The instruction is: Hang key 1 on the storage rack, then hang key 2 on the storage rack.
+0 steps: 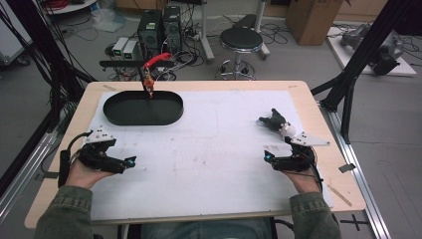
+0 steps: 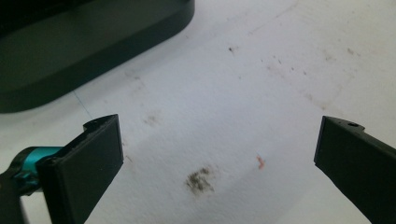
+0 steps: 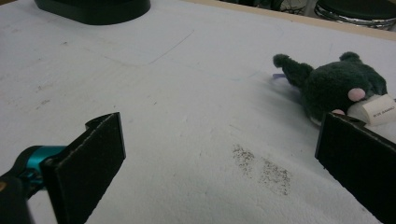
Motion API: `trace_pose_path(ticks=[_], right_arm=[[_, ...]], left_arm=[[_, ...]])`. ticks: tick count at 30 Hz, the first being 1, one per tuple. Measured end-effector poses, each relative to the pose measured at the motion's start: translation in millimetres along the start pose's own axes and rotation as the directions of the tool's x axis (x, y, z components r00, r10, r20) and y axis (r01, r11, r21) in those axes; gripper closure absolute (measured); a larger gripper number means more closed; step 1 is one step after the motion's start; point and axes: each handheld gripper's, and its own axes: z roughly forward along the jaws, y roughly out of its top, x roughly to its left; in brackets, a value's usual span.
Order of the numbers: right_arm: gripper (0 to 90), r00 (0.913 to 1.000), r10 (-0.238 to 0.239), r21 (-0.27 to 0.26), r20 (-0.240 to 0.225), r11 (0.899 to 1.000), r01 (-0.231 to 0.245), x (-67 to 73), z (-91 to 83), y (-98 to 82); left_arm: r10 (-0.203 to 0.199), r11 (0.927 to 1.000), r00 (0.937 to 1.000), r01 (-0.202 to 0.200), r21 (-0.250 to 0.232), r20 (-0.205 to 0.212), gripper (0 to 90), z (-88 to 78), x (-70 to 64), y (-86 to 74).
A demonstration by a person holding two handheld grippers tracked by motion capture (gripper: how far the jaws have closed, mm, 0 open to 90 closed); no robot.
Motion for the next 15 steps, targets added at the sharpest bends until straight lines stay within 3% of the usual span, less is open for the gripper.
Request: trace_pose_path(ticks=[3,10,15], right_arm=[[0.5,1.0,0.009,0.006,-0.001,1.0,-0.008,0.3,0.4,0.0],[0.5,0.9998,0.019,0.026,0.0,0.999,-0.019,-6.7,5.9,4.9],[0.5,0.9973,0.019,0.079,0.071,0.997,-0.025,-28.9,13.8,18.0]], left_arm=[[0.004,0.9998,1.0,-0.004,0.019,0.002,1.7,0.7,-2.4,-9.7],[0.021,0.9997,0.9998,-0.021,-0.009,-0.001,1.7,-6.6,-6.3,-26.0],[0.006,0.9998,1.0,-0.006,-0.018,-0.005,1.7,-12.0,-4.3,-37.0]])
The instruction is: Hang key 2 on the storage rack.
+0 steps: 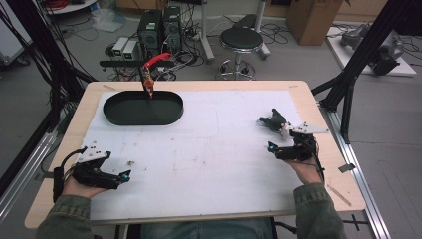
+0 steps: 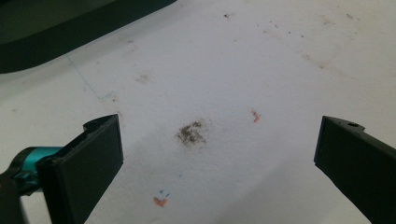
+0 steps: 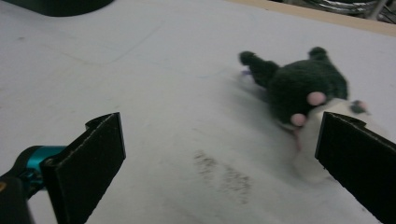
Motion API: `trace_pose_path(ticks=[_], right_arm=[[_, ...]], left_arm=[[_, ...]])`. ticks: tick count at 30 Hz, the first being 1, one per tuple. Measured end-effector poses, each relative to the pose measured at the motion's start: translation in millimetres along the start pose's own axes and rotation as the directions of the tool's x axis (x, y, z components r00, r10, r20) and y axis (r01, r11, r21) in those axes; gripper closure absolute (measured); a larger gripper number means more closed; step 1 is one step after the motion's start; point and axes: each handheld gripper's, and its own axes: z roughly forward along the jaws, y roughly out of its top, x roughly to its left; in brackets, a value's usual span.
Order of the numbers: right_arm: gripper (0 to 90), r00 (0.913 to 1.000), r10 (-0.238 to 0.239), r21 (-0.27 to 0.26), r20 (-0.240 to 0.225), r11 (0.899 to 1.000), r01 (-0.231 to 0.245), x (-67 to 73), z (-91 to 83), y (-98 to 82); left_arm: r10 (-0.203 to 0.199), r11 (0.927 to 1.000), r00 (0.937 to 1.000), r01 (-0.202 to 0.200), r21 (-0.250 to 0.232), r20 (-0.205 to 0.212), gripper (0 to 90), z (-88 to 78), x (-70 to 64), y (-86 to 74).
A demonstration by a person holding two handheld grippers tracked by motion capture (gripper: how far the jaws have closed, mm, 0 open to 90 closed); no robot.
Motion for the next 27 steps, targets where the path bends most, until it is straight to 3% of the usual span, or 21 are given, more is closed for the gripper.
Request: trace_pose_path(ticks=[5,13,20,27], right_arm=[[0.5,0.9996,0.016,0.087,0.022,0.996,-0.018,-25.5,18.0,7.6],[0.5,0.9994,-0.022,0.152,0.026,0.988,0.018,-42.1,31.4,18.1],[0.5,0.9967,-0.08,0.2,0.012,0.977,0.076,-47.1,37.2,31.3],[0.5,0.9891,-0.147,0.255,-0.008,0.956,0.144,-46.5,47.4,47.4]], left_arm=[[-0.008,1.0,0.9999,0.008,-0.006,-0.012,1.7,-2.7,1.5,-5.1],[-0.011,0.9999,0.9999,0.011,-0.003,-0.012,1.7,-3.0,-0.6,-8.6],[-0.018,0.9998,0.9997,0.018,-0.004,-0.014,1.7,-2.2,0.5,-9.6],[-0.01,0.9999,0.9999,0.009,-0.004,-0.01,1.7,-2.7,1.2,-9.5]])
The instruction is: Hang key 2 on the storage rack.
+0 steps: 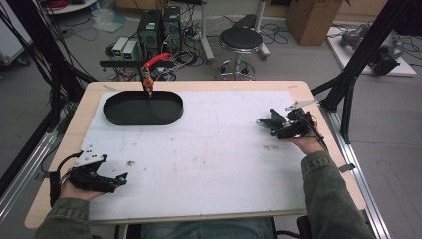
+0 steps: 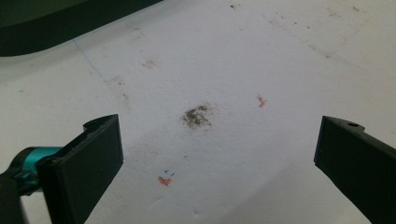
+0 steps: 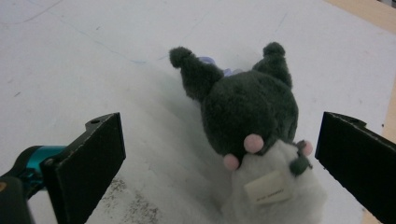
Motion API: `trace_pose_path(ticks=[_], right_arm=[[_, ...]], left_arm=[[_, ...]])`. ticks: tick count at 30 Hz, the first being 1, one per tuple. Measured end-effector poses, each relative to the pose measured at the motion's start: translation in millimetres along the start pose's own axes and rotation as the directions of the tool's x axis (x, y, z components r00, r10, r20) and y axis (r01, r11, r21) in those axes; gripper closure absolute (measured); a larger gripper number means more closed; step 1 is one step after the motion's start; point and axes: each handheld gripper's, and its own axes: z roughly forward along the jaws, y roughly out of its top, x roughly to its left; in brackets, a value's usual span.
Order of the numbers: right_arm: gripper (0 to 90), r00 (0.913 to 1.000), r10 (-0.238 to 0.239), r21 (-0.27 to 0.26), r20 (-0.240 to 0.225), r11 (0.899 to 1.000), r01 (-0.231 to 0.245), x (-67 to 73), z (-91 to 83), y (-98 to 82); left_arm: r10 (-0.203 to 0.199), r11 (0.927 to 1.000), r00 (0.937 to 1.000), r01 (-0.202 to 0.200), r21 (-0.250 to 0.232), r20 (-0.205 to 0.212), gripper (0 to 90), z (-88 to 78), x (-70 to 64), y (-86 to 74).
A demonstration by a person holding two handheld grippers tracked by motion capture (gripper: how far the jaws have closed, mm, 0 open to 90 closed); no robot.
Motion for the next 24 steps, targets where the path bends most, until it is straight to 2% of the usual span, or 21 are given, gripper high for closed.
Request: trace_pose_path(ticks=[6,15,19,21,24], right_arm=[[0.5,0.9987,-0.041,0.064,-0.028,0.997,0.043,-7.3,9.2,17.0],[0.5,0.9958,-0.073,0.175,-0.055,0.981,0.082,-15.3,26.8,33.7],[0.5,0.9957,-0.078,0.257,-0.051,0.962,0.088,-17.7,37.8,35.9],[0.5,0.9945,-0.075,0.298,-0.073,0.95,0.093,-18.8,43.7,35.0],[0.5,0.9936,-0.079,0.357,-0.08,0.929,0.103,-19.5,51.3,31.6]], left_arm=[[-0.003,1.0,1.0,0.003,-0.006,-0.001,1.7,0.2,-0.5,-0.4],[-0.016,0.9999,0.9999,0.016,-0.005,-0.006,1.7,-0.2,1.1,-4.2],[-0.014,0.9999,0.9999,0.014,-0.004,-0.007,1.7,-1.0,1.6,-5.0],[-0.015,0.9999,0.9999,0.015,-0.005,-0.005,1.7,-1.2,1.5,-5.1],[-0.016,0.9998,0.9998,0.016,-0.007,-0.006,1.7,-1.5,1.1,-5.3]])
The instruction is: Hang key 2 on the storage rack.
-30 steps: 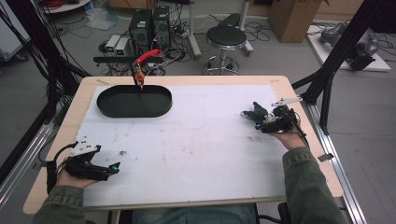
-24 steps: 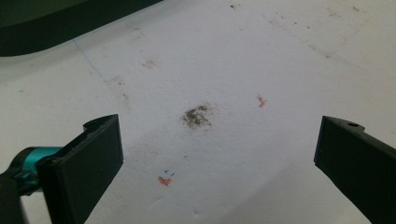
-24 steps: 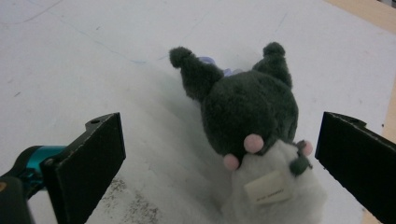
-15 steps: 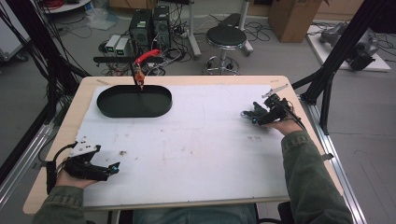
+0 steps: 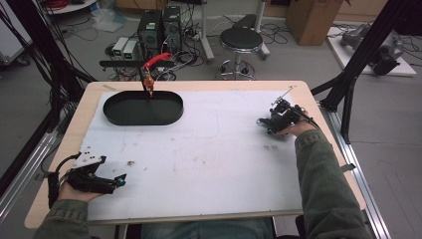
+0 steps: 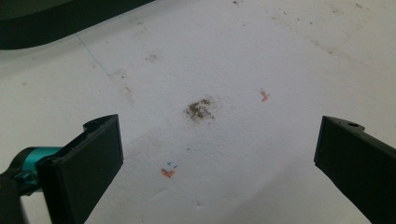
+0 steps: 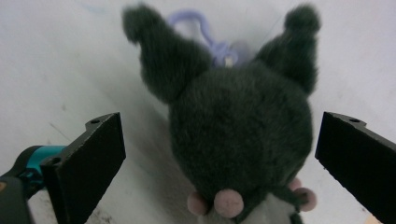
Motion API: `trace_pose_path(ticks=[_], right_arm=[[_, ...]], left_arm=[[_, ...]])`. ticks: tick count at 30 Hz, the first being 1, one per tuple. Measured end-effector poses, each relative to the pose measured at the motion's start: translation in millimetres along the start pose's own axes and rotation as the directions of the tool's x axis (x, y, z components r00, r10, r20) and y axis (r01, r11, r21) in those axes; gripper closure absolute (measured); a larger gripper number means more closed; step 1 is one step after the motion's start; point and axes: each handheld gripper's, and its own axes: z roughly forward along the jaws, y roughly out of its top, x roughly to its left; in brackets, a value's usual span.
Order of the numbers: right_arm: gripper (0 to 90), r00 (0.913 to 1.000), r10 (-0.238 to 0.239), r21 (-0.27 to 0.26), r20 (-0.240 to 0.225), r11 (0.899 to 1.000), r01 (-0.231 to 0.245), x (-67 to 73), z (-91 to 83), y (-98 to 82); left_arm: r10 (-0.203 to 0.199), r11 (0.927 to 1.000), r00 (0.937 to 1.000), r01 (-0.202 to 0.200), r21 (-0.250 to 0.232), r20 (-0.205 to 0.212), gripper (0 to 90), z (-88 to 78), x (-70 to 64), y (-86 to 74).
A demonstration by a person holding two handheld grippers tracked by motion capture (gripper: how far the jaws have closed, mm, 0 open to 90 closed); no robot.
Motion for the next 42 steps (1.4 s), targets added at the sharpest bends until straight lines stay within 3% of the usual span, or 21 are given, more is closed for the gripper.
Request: trace_pose_path(ticks=[6,10,12,17,29,42], right_arm=[[6.5,0.9999,-0.015,0.063,-0.002,0.998,0.015,0.5,6.3,-1.0],[31.4,1.0,0.002,0.037,-0.004,0.999,-0.001,-5.1,-0.9,-0.7],[35.6,0.999,0.024,0.04,-0.039,0.999,-0.022,-8.8,-4.2,-2.5],[43.6,0.9973,0.05,0.037,-0.053,0.998,-0.048,-12.7,-6.9,-5.1],[45.7,0.9945,0.076,0.045,-0.072,0.996,-0.073,-15.3,-13.0,-8.4],[45.6,0.9898,0.058,-0.039,-0.13,0.997,-0.063,-3.1,-38.0,-4.2]], left_arm=[[-0.004,1.0,1.0,0.004,0.003,-0.002,1.7,-0.7,0.2,-0.4],[0.002,1.0,1.0,-0.002,0.004,-0.002,1.7,0.2,0.1,-0.2],[0.004,0.9999,1.0,-0.005,0.009,0.001,1.7,1.1,0.3,-0.1],[0.001,1.0,1.0,-0.001,0.007,0.004,1.7,2.3,-0.6,0.5],[-0.01,0.9999,0.9999,0.01,-0.001,0.003,1.7,2.6,1.5,2.4],[-0.002,1.0,1.0,0.002,0.002,0.006,1.7,6.0,2.4,3.7]])
